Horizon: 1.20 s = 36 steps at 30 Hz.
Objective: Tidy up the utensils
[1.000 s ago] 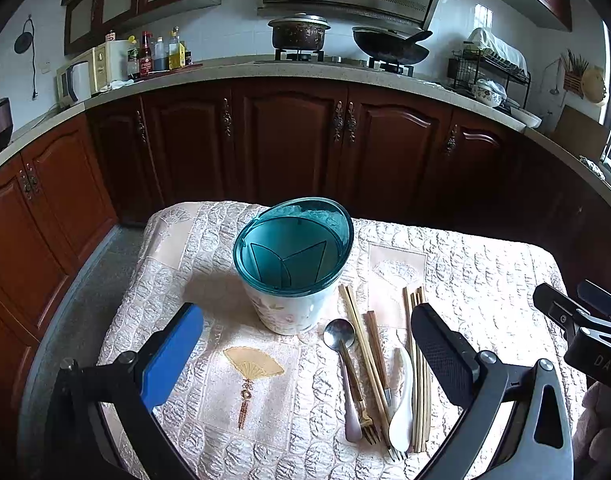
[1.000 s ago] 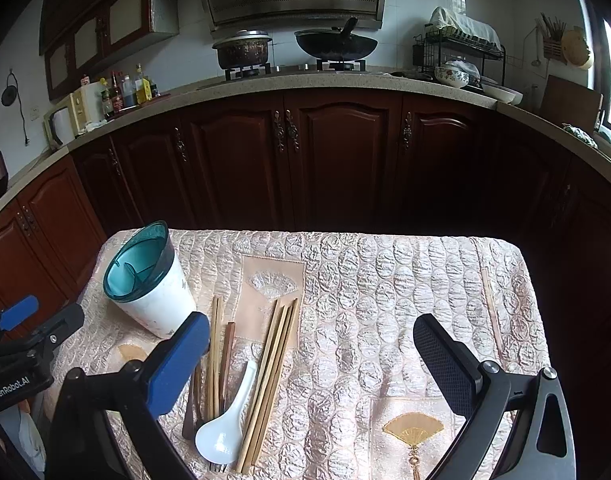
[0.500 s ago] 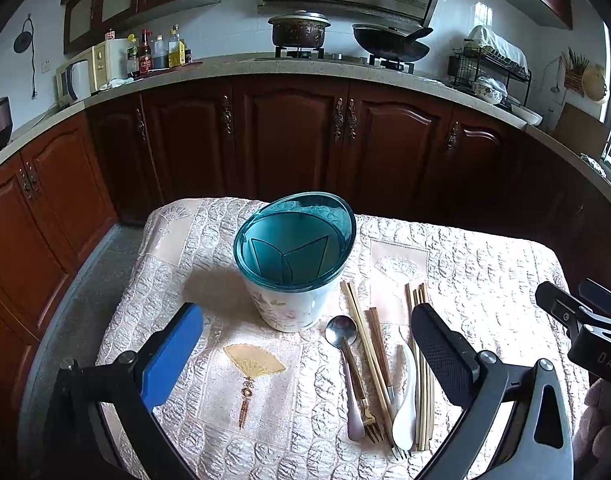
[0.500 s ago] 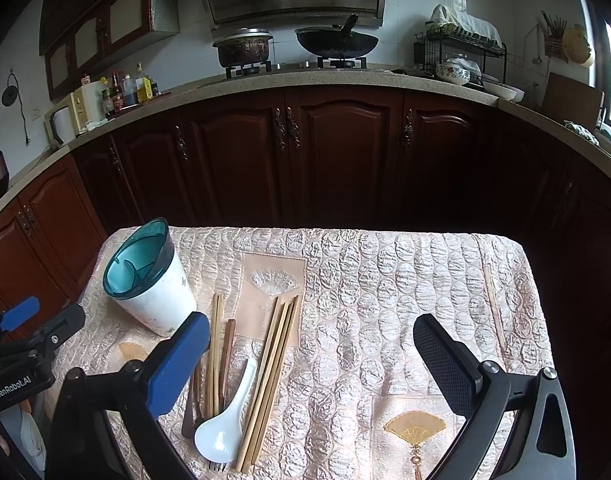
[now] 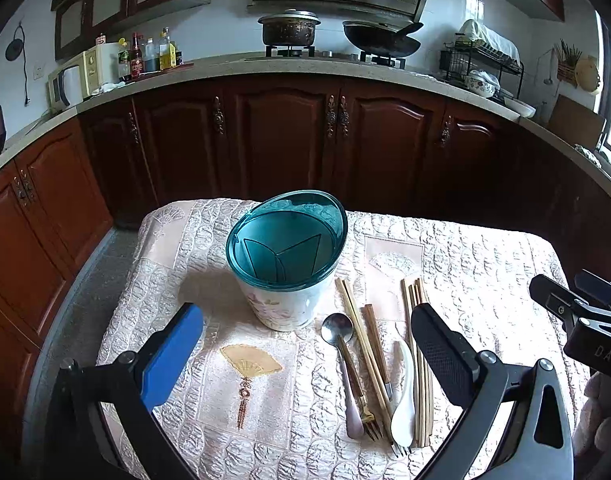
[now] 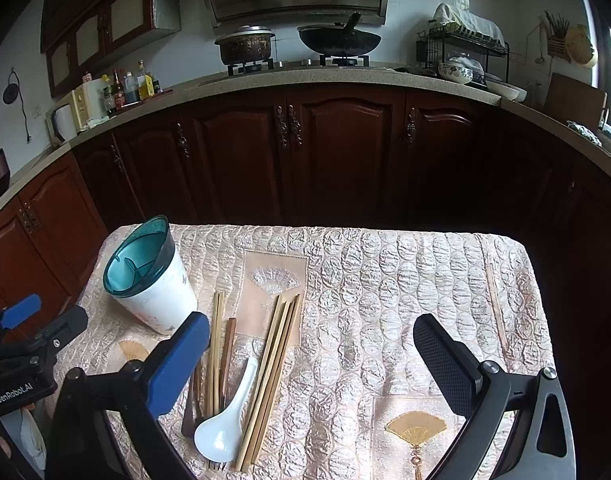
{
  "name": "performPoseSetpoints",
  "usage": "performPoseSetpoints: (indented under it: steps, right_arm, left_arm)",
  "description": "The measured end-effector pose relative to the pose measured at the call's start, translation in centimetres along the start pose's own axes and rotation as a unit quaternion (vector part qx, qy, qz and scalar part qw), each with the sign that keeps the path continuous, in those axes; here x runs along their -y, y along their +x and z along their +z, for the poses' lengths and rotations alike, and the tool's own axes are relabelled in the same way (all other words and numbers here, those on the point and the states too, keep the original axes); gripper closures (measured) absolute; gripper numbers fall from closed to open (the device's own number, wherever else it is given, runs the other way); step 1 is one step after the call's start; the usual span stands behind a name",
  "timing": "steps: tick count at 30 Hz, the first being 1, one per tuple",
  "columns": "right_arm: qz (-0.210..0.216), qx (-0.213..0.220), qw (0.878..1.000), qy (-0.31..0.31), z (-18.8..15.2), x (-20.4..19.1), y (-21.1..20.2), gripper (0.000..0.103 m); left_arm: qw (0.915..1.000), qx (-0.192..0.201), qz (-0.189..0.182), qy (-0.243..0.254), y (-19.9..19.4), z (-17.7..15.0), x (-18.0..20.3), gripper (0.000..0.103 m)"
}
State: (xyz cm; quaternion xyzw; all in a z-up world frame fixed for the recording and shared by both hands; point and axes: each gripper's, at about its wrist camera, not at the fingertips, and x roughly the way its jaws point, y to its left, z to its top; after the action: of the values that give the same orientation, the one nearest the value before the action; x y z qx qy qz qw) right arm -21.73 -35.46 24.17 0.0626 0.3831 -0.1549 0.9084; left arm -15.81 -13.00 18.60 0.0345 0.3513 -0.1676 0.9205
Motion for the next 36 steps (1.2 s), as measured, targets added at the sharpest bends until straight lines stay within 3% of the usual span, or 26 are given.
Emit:
performPoseSetpoints:
  steps: [23, 30, 32, 36]
  right_arm:
    - [0.011, -0.02, 1.0, -0.003, -0.4, 0.7, 1.8, 0.0]
    - [0.029, -0.045, 0.999, -0.003, -1.5, 1.0, 4.3, 0.0]
    - [0.035, -0.053, 0.998, -0.002, -2.0, 1.1, 5.2, 0.001]
    - [0.049, -0.075, 0.996, 0.001, -3.0, 1.4, 7.4, 0.006]
  left_arm:
    - [1.0, -0.007, 0.001, -0.003, 2.0, -0.1, -1.2, 0.0]
    - [0.9989, -0.038, -0.02, 0.021, 4.3, -1.7, -0.3, 0.0]
    - [0.9982, -0.048, -0.029, 0.025, 4.9, -2.3, -0.1, 0.004]
    - [0.9955, -0.078, -0.043, 0.034, 6.9, -3.6, 0.6, 0.028]
